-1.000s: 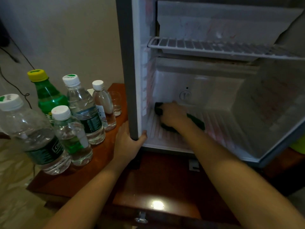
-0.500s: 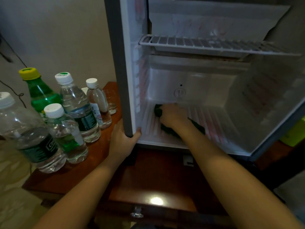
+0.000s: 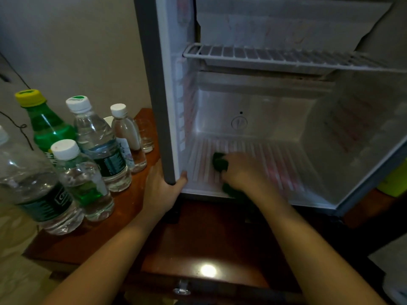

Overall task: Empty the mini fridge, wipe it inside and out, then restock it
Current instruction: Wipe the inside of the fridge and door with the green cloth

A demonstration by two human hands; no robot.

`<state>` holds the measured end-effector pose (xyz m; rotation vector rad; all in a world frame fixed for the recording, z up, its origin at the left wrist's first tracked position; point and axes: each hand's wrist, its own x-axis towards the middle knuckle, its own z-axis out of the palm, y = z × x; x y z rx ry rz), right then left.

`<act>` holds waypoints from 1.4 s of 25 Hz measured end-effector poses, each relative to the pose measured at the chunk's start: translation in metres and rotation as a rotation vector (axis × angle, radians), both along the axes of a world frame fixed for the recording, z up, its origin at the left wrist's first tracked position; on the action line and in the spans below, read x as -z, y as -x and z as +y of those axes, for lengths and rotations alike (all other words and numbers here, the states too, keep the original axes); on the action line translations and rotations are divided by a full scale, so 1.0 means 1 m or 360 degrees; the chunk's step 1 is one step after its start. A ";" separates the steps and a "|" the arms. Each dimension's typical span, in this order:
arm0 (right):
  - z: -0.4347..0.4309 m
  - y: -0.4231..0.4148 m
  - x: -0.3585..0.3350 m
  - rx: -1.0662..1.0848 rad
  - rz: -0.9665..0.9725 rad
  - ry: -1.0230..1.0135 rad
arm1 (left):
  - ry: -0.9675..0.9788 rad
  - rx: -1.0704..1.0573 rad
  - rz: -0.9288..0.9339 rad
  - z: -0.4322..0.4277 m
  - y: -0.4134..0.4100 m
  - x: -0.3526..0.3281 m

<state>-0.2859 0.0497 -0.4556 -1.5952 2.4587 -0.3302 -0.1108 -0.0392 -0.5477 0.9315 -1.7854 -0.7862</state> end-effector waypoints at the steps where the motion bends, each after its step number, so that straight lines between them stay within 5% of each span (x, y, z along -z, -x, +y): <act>1: -0.022 0.015 -0.005 0.0047 0.0032 -0.0003 | 0.0030 -0.0029 -0.0011 0.000 0.000 0.000; 6: -0.030 0.017 -0.004 0.0044 0.0363 -0.0096 | 0.0090 -0.0071 -0.0066 0.004 -0.001 -0.006; 11: 0.063 -0.031 0.005 -0.0254 0.0154 -0.0034 | 0.0094 -0.0006 -0.0043 0.005 0.000 -0.008; 17: -0.036 0.000 -0.009 0.0154 0.0375 -0.0057 | 0.0065 -0.0045 -0.0018 0.002 0.001 -0.002; 21: -0.019 -0.031 0.004 0.0047 0.0532 -0.0057 | 0.0085 -0.0024 -0.0055 0.004 0.001 -0.005; 24: 0.038 -0.051 0.015 -0.0196 0.0220 -0.0037 | 0.0050 -0.0050 -0.0076 0.004 0.000 -0.007; 27: 0.076 -0.032 0.001 -0.0072 -0.0331 0.0238 | 0.0012 -0.0026 -0.0057 0.008 0.000 -0.009; 31: 0.079 0.014 -0.020 0.0247 -0.0079 0.0492 | 0.0007 -0.0006 -0.0061 0.007 0.000 -0.009; 35: 0.001 0.066 -0.018 0.0530 -0.0065 0.0107 | 0.0019 -0.0034 0.0016 0.010 0.001 -0.009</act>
